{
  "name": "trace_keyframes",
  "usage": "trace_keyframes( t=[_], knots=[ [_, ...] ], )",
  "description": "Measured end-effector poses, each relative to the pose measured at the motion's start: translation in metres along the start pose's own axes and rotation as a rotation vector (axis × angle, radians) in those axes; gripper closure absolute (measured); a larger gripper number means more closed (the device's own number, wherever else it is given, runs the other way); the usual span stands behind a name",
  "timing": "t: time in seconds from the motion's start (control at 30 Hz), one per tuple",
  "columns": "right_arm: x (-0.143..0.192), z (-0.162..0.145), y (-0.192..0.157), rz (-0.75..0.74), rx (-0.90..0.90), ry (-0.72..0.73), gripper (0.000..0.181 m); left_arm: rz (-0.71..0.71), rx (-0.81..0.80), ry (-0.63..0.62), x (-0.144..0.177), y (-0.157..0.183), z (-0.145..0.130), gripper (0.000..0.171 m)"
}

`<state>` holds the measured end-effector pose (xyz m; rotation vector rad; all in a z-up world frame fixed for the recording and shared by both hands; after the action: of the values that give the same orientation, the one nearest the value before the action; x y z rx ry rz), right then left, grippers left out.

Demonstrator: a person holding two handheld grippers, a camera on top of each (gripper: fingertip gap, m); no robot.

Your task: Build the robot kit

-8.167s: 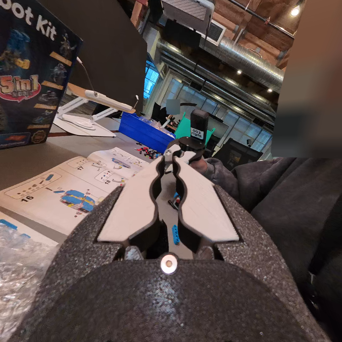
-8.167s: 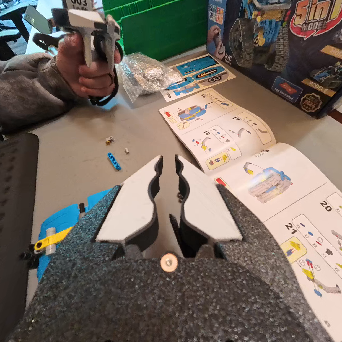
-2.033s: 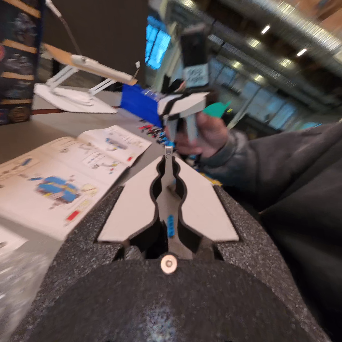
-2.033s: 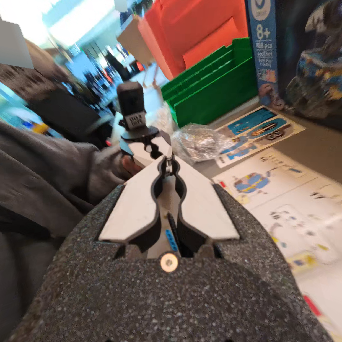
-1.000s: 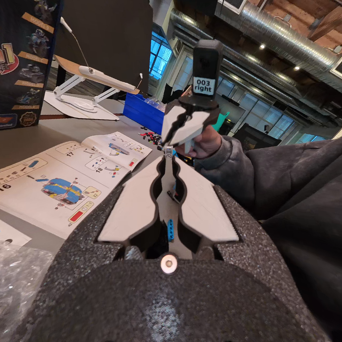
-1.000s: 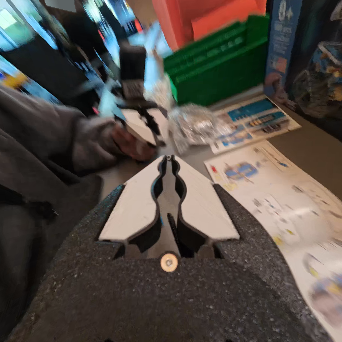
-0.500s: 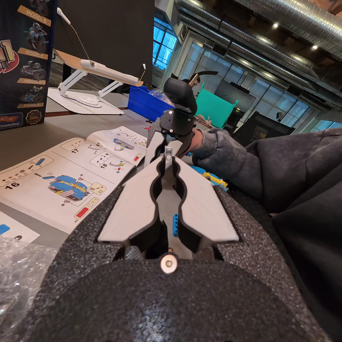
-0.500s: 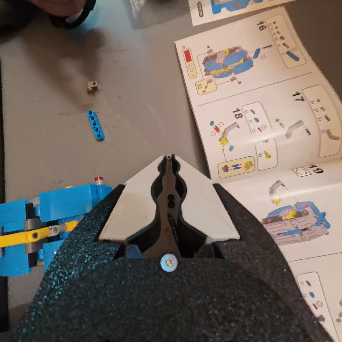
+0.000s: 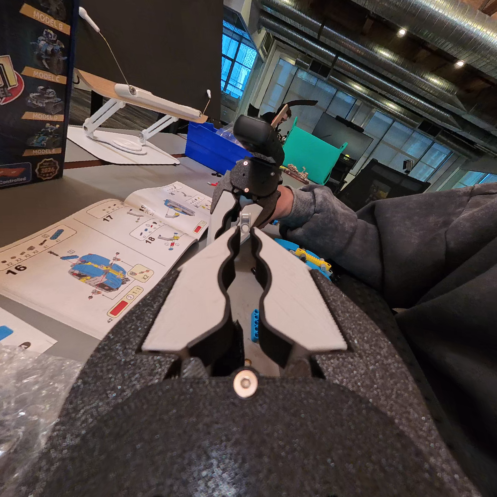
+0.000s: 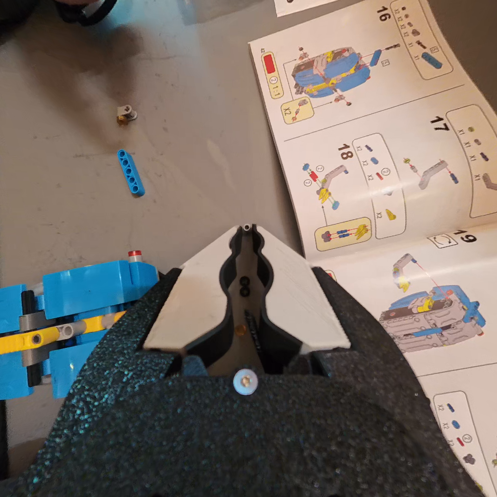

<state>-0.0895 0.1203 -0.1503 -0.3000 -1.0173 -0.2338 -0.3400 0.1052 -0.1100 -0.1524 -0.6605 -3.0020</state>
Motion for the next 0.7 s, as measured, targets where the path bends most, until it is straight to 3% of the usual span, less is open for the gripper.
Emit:
trace_keyframes(
  t=[0.47, 0.53, 0.63, 0.7],
  knots=[
    [0.004, 0.004, -0.001, -0.015, 0.010, 0.046, 0.176, -0.011, 0.011, 0.000, -0.001, 0.000, 0.000, 0.165],
    [0.015, 0.015, -0.005, 0.005, 0.021, 0.161, 0.177, -0.053, 0.047, 0.025, 0.001, -0.001, 0.001, 0.165],
    [0.043, 0.045, -0.029, 0.096, 0.063, 0.465, 0.177, -0.204, 0.185, 0.131, 0.004, -0.002, 0.003, 0.166],
    [0.058, 0.066, -0.053, 0.035, 0.179, 0.648, 0.177, -0.350, 0.332, 0.236, 0.006, -0.004, 0.003, 0.166]
  ],
)
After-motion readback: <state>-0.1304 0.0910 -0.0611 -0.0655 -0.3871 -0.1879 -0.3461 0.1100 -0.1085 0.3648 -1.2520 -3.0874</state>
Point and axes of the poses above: each gripper's, where its closed fingertips meet, x back along the fingers, z out of its top, y = z × x across the jaws, the point moved 10 cm from there along x, back along the fingers, and after that the axes turned 8 degrees about -y, right-handed, at the moved point
